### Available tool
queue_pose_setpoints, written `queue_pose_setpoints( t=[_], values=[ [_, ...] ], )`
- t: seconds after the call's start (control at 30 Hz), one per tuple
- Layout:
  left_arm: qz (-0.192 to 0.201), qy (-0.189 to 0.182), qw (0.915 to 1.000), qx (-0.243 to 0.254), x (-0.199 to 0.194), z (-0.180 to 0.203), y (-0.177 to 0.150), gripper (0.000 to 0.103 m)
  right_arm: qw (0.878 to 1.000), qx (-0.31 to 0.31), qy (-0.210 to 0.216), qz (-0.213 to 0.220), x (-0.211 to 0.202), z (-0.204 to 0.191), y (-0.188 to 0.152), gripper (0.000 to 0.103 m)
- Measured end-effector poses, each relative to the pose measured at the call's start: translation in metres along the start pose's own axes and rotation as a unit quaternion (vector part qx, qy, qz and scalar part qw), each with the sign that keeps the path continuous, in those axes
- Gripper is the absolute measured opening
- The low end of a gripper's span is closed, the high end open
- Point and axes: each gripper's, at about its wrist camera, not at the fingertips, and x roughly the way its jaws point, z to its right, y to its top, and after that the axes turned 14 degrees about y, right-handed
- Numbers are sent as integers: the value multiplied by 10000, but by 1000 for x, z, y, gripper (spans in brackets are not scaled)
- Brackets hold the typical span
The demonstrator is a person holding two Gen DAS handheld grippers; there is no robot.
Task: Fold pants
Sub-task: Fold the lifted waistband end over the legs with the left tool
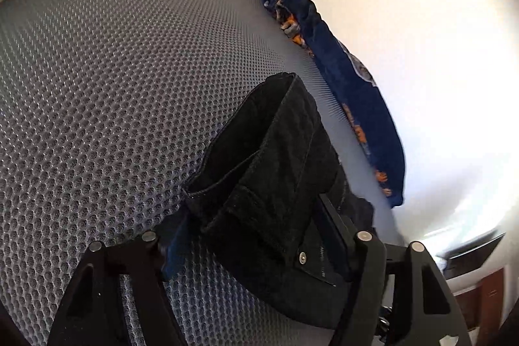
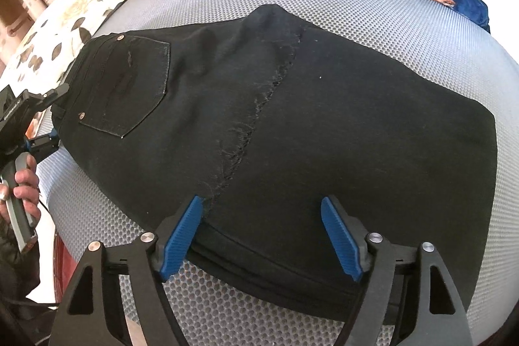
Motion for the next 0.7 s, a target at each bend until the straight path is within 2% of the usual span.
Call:
queue_pose_setpoints(
  t=[0.03, 0.07, 0.1, 0.2, 0.33, 0.47, 0.7],
  values=[
    [20, 105, 9999, 23, 0, 0, 0, 48, 10000, -26, -20, 2, 1, -1, 0, 77],
    [-78, 2, 10000, 16, 2, -3, 0, 35, 10000, -52, -41, 4, 1, -2, -1, 78],
    [-159, -55, 9999, -31, 7, -5, 4, 28, 10000, -55, -52, 5, 2, -3, -1, 79],
    [-276, -252, 9989, -285, 11, -14, 8, 24, 10000, -52, -49, 15, 2, -2, 0, 81],
    [-133, -241, 9996, 24, -3, -5, 7, 21, 9999, -70, -72, 30, 3, -3, -1, 82],
    [-70, -422, 9991, 72, -14, 4, 13, 20, 9999, -113, -85, 14, 5, -6, 0, 84],
    [33, -525, 9985, 176, -23, 23, 20, 19, 9999, -107, -58, 38, 5, -6, -3, 87]
  ],
)
